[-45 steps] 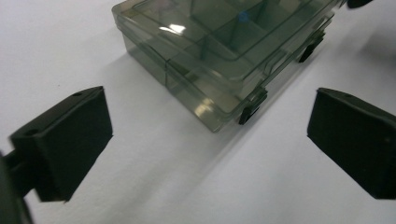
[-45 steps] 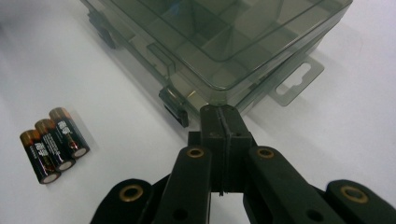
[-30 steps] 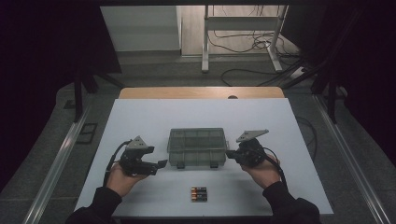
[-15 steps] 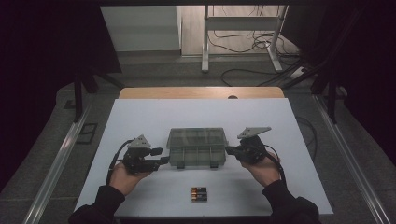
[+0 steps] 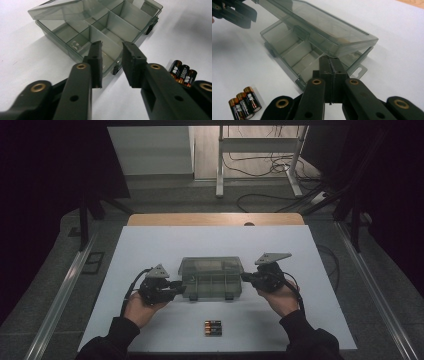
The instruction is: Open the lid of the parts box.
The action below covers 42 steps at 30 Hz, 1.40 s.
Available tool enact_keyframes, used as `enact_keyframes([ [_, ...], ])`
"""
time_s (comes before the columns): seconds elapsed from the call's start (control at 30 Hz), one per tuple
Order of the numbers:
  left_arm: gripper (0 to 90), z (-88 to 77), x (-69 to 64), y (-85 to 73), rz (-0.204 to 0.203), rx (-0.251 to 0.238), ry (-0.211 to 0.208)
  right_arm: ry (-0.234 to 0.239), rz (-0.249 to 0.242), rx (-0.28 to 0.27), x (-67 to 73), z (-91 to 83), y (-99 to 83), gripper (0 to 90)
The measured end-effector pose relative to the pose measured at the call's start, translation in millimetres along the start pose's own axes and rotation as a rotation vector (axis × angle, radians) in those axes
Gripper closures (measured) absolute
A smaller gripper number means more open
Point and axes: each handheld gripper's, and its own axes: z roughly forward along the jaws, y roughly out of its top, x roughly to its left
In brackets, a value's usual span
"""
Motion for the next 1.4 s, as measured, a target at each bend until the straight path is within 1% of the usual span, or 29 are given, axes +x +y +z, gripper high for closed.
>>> enact_keyframes([
  [0.17, 79.2, 6.2, -2.7, 4.1, 0.015, 0.005, 0.002, -0.004, 0.004, -0.015, -1.9, 0.3, 2.5, 89.0],
  [0.2, 79.2, 7.4, -3.2, 4.9, 0.018, 0.006, 0.004, -0.004, 0.004, -0.015, -1.9, 0.3, 2.5, 89.0],
  [0.23, 82.4, 9.7, -4.0, 6.3, 0.016, 0.01, 0.0, -0.007, 0.01, -0.016, -2.1, 0.2, 3.8, 89.0],
  [0.27, 83.5, 10.8, -4.3, 6.9, 0.019, 0.009, -0.001, -0.007, 0.009, -0.021, -2.4, 0.4, 4.4, 89.0],
  [0.33, 83.9, 12.4, -4.8, 8.1, 0.02, 0.01, 0.004, -0.008, 0.01, -0.026, -2.8, 0.5, 5.8, 89.0],
  [0.53, 87.4, 18.2, -4.6, 9.2, 0.021, 0.016, 0.001, -0.011, 0.005, -0.035, -4.0, 1.8, 8.6, 89.0],
  [0.67, 88.5, 25.5, -7.4, 11.3, 0.025, 0.025, 0.006, -0.013, 0.003, -0.04, -4.5, 2.9, 10.7, 89.0],
  [0.83, 88.5, 30.7, -9.5, 12.8, 0.034, 0.032, -0.005, -0.014, 0.0, -0.05, -4.5, 3.8, 12.7, 89.0],
  [0.97, 88.5, 35.4, -11.1, 14.0, 0.044, 0.039, -0.004, -0.015, -0.004, -0.052, -4.9, 4.6, 13.8, 89.0],
  [1.07, 88.4, 39.3, -11.7, 15.3, 0.032, 0.036, -0.005, -0.02, -0.007, -0.051, -5.1, 5.9, 15.6, 89.0],
  [1.2, 88.4, 43.8, -12.4, 15.9, 0.033, 0.043, -0.007, -0.025, -0.006, -0.05, -5.4, 7.8, 16.8, 89.0],
  [1.27, 88.4, 45.7, -12.8, 16.0, 0.04, 0.053, -0.008, -0.025, -0.007, -0.049, -5.8, 8.5, 17.3, 89.0],
  [1.3, 88.4, 47.0, -13.6, 15.9, 0.035, 0.05, -0.007, -0.026, -0.005, -0.049, -5.8, 8.8, 17.6, 89.0],
  [1.4, 88.1, 48.7, -14.2, 16.0, 0.038, 0.054, -0.003, -0.026, -0.007, -0.051, -6.5, 9.5, 18.5, 89.0],
])
